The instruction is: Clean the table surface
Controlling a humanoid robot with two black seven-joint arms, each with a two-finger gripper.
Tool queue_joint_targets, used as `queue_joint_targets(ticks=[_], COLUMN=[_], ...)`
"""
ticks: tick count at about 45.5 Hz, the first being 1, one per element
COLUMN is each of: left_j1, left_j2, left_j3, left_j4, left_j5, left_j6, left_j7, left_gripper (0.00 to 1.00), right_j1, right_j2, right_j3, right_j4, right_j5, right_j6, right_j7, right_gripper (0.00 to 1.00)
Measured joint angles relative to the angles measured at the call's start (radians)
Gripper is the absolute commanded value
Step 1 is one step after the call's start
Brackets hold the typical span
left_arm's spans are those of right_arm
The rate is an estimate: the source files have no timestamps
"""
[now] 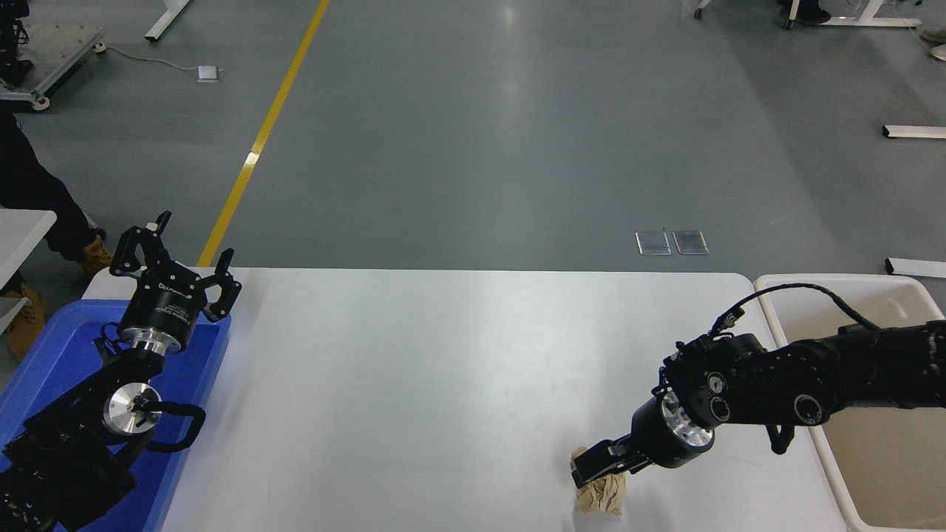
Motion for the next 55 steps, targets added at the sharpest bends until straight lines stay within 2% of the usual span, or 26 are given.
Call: queue_joint_targets(ticks=[20,33,38,48,55], left_j1=[0.000,0.000,0.000,0.000,0.000], left_j2=[0.000,0.000,0.000,0.000,0.000], left_j3=[0.000,0.000,0.000,0.000,0.000], left_j4=[0.000,0.000,0.000,0.000,0.000], left_j5=[0.000,0.000,0.000,0.000,0.000], left_j6=[0.000,0.000,0.000,0.000,0.000], left_j7=[0.000,0.000,0.000,0.000,0.000], left_gripper=[1.00,1.00,1.00,1.00,1.00], right_j1=[-0.044,-0.076,-0.092,-0.116,-0.113], right_j2=[0.007,0.017,0.026,0.040,0.046], right_j3=[-0.001,0.003,0.003,0.003,0.004], right_j4=[-0.028,-0.060,-0.072,-0.088,-0.092], right_j5=[-0.012,-0.021,-0.040,-0.112,-0.157], right_j6=[-0.040,-0.072,-0.083,-0.112,-0.129], right_j7=[-0.001,-0.001,0.000,0.014,0.063], right_gripper=[0.99,0.96,0.83,0.79,0.46])
